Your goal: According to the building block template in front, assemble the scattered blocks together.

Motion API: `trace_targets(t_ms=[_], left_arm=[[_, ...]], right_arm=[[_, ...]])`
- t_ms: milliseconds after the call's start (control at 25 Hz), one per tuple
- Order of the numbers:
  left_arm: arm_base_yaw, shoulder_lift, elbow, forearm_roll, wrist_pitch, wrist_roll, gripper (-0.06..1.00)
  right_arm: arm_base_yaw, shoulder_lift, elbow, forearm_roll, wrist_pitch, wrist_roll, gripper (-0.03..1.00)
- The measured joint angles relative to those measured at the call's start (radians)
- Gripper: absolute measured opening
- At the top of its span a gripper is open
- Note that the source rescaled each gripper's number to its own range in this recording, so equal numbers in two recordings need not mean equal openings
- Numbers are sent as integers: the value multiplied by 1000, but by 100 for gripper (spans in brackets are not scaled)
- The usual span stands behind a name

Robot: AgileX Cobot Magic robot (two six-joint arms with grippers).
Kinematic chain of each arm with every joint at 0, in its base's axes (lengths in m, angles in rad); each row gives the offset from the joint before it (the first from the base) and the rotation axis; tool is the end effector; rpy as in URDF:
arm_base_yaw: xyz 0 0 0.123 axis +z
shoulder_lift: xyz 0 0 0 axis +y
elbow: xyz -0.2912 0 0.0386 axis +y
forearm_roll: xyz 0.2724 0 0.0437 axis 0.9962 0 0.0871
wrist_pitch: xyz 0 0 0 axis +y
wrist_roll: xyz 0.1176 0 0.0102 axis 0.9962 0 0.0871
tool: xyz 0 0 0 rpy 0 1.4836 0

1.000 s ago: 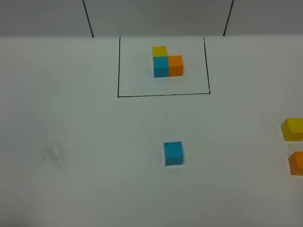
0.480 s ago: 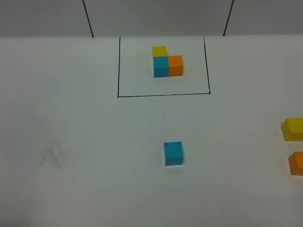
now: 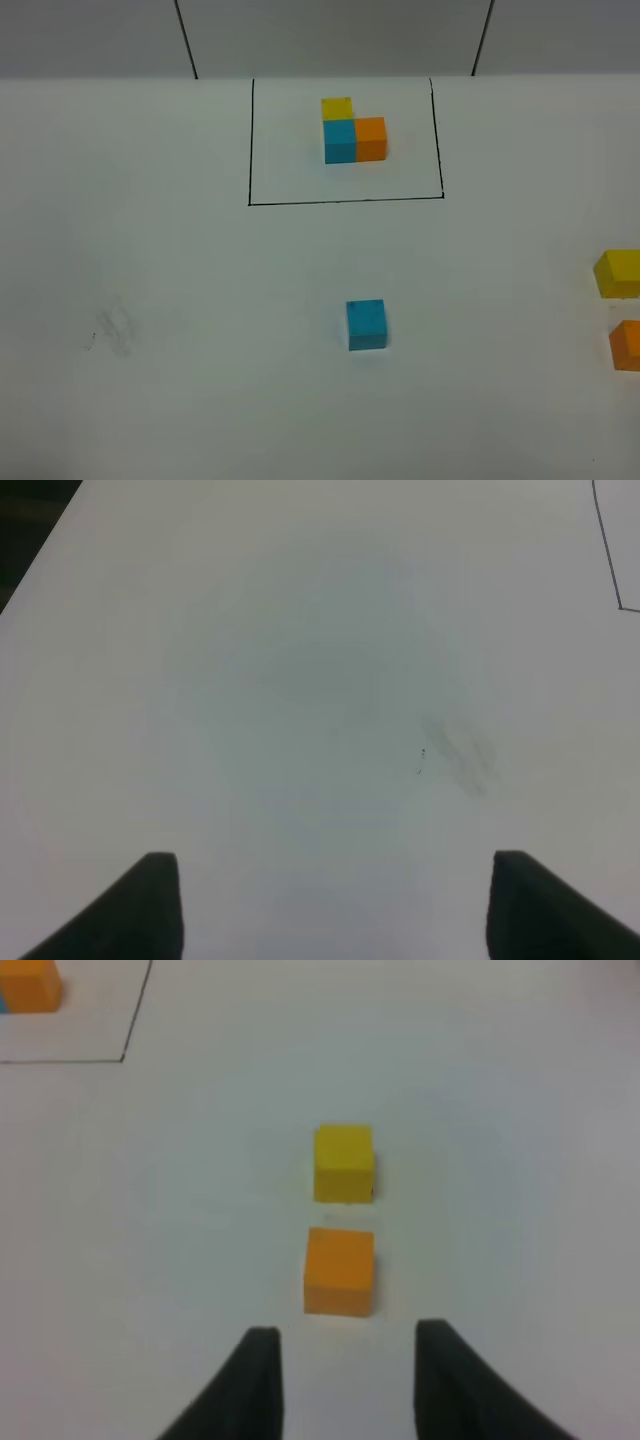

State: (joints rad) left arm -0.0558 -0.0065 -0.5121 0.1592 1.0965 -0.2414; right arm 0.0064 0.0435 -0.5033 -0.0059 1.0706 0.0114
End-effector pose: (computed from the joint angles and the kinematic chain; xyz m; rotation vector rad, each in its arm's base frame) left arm 0.0277 0.0151 0.2781 -0.2025 2.0410 0.0062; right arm 0.0377 -0.0004 0.2752 0.0054 2.0944 0.0036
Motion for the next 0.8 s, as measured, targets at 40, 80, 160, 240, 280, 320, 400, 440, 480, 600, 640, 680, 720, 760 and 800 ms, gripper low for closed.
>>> trace_targets(t_ms=[40, 80, 160, 240, 280, 320, 400, 440, 480, 600, 640, 680, 720, 760, 800], left_arm=[[0, 0, 0, 0, 0, 0, 46], [0, 0, 0, 0, 0, 0, 46], [0, 0, 0, 0, -1, 0, 46], [0, 0, 0, 0, -1, 0, 46], [0, 0, 0, 0, -1, 0, 46], [0, 0, 0, 0, -1, 0, 46], [0, 0, 0, 0, -1, 0, 46], [0, 0, 0, 0, -1, 0, 46], [0, 0, 0, 0, -2, 0, 46], [0, 0, 0, 0, -2, 0, 46], [0, 0, 0, 0, -2, 0, 46], [0, 0, 0, 0, -3, 0, 46], [0, 0, 0, 0, -2, 0, 46], [0, 0, 0, 0, -2, 0, 46], [0, 0, 0, 0, -2, 0, 46]], right_arm=[[0, 26, 0, 0, 0, 18, 10], [0, 52, 0, 0, -1, 32, 14], [0, 128, -3, 0, -2, 45, 24], [0, 212, -23, 0, -4, 53, 36], [0, 260, -38, 0, -5, 59, 43], [0, 310, -50, 0, -6, 66, 50], [0, 399, -81, 0, -7, 77, 62], [0, 446, -97, 0, -8, 84, 67], [0, 491, -109, 0, -10, 86, 73], [0, 604, -148, 0, -11, 99, 81], [0, 634, -159, 0, -11, 102, 82], [0, 668, -170, 0, -11, 103, 82], [0, 700, -181, 0, -12, 103, 83], [0, 732, -189, -1, -12, 103, 83], [0, 757, -199, -2, -12, 103, 83]])
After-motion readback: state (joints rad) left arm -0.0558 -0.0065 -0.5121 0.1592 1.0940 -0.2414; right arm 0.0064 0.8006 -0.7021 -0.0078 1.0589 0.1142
